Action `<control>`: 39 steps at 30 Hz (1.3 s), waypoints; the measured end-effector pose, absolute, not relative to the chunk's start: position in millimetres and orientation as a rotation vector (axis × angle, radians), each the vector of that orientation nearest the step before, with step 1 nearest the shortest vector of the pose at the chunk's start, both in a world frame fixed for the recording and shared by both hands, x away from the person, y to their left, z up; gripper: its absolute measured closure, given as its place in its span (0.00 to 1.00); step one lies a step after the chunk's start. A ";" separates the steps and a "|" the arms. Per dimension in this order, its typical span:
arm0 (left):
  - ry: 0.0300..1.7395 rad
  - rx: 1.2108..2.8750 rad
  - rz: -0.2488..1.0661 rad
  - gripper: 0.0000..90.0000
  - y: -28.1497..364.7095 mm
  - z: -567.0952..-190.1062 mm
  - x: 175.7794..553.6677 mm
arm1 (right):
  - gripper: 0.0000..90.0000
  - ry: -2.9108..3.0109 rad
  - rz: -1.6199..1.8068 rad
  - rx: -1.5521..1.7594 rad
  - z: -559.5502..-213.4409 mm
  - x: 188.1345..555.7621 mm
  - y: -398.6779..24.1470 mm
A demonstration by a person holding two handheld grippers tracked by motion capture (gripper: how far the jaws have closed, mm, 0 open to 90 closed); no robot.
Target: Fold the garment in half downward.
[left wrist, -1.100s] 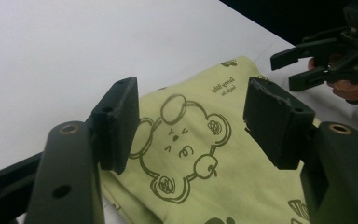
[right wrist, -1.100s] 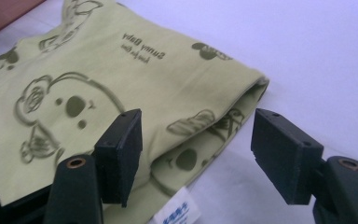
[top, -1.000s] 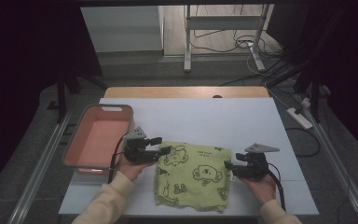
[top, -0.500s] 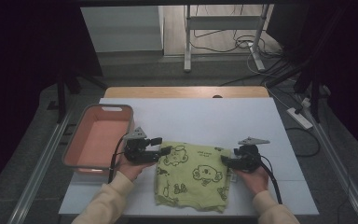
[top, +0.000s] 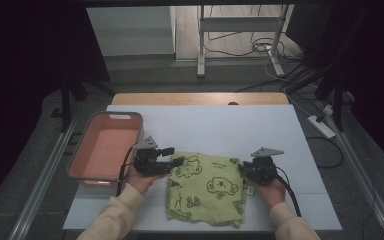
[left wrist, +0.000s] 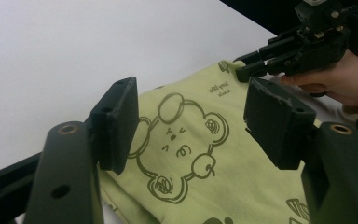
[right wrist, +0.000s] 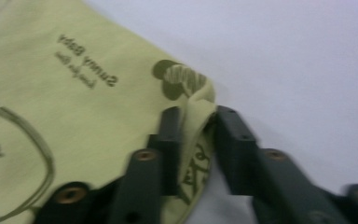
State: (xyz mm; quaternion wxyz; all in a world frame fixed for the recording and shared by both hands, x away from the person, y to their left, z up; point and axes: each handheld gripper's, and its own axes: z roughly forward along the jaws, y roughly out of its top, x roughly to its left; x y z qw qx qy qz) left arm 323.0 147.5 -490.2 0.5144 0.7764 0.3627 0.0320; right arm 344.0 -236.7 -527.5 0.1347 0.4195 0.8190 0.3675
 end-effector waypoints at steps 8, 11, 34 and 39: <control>0.871 1.873 0.079 0.39 147.1 -490.4 322.1 | 0.93 2.381 1.047 1.179 -525.7 343.6 -238.0; 0.876 1.877 0.084 0.38 146.9 -490.5 322.1 | 0.93 2.378 1.041 1.180 -525.1 345.0 -240.5; 0.878 1.870 0.081 0.38 143.7 -491.8 323.6 | 0.94 2.227 1.011 1.261 -521.4 376.0 -274.9; 0.881 1.870 0.075 0.38 142.2 -493.2 324.9 | 0.94 2.203 1.014 1.278 -518.8 377.4 -282.6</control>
